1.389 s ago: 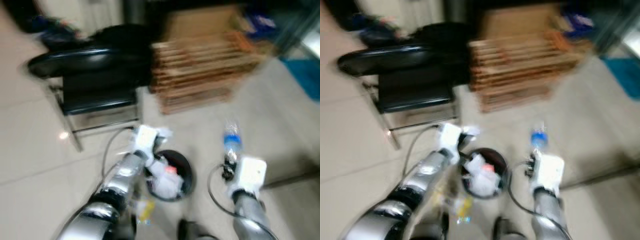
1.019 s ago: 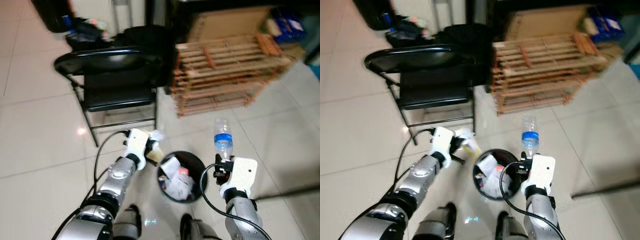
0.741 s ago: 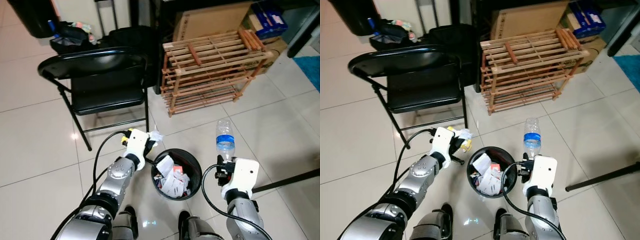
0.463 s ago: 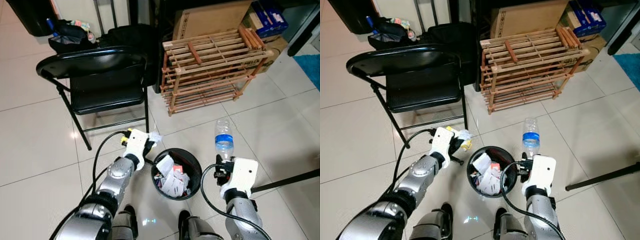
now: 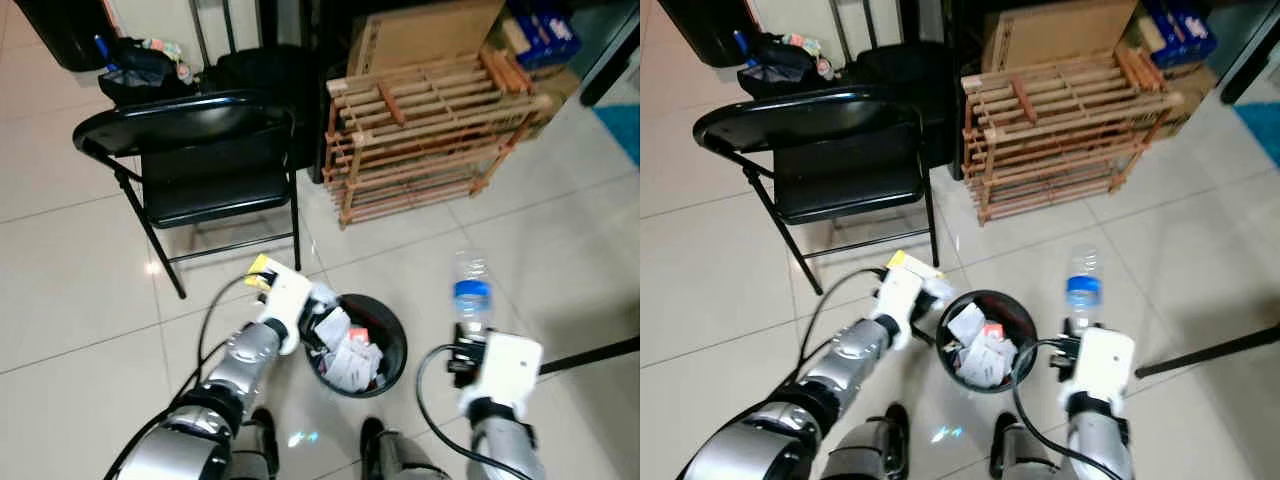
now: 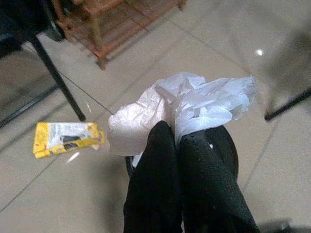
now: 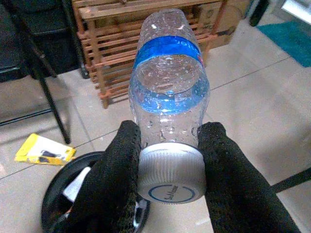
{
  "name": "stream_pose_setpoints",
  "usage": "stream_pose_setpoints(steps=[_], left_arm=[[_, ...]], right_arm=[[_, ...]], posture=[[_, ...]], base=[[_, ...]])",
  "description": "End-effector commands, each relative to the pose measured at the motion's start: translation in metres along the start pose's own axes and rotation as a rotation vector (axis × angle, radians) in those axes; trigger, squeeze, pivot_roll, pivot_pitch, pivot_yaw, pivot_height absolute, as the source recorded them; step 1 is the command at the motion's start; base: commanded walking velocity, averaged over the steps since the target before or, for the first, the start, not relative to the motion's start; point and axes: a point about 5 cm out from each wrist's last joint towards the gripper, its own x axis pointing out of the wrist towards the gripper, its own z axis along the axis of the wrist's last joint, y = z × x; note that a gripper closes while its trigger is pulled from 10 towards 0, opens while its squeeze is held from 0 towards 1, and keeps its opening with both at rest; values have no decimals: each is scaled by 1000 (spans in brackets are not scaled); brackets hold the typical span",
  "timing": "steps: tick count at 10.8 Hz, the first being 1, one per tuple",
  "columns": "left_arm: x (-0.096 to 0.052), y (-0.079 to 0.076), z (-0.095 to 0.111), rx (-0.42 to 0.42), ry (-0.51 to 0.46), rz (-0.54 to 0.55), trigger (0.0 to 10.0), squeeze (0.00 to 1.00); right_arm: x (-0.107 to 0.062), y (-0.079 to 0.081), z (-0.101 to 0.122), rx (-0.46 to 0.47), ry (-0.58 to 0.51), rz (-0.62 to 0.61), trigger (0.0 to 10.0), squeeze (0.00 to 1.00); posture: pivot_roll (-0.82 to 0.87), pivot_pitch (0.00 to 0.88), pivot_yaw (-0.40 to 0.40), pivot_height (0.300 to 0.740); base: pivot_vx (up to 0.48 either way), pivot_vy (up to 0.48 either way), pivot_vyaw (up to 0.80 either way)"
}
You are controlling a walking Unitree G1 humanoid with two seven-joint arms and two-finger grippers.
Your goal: Picking trash to rubbish bin
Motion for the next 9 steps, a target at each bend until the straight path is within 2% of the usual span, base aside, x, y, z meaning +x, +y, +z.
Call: stream_pose_setpoints(steps=[1,5,9], left_arm=[[1,-8,-7,14,41,-36,10000,0],[9,-18,2,25,48,-41,10000,0],[14,-41,4,42,48,-101,10000,0]], right_arm=[[-5,-2,2,1,4,-35,10000,0],[-18,-5,15,-3,-19,-75,10000,0],[-22,-8,22,-10,-20,-91,10000,0]], posture=[[-88,322,15,740],[-139,347,33,740],[-170,356,25,740]], base=[[0,0,0],[0,0,0],[0,0,0]])
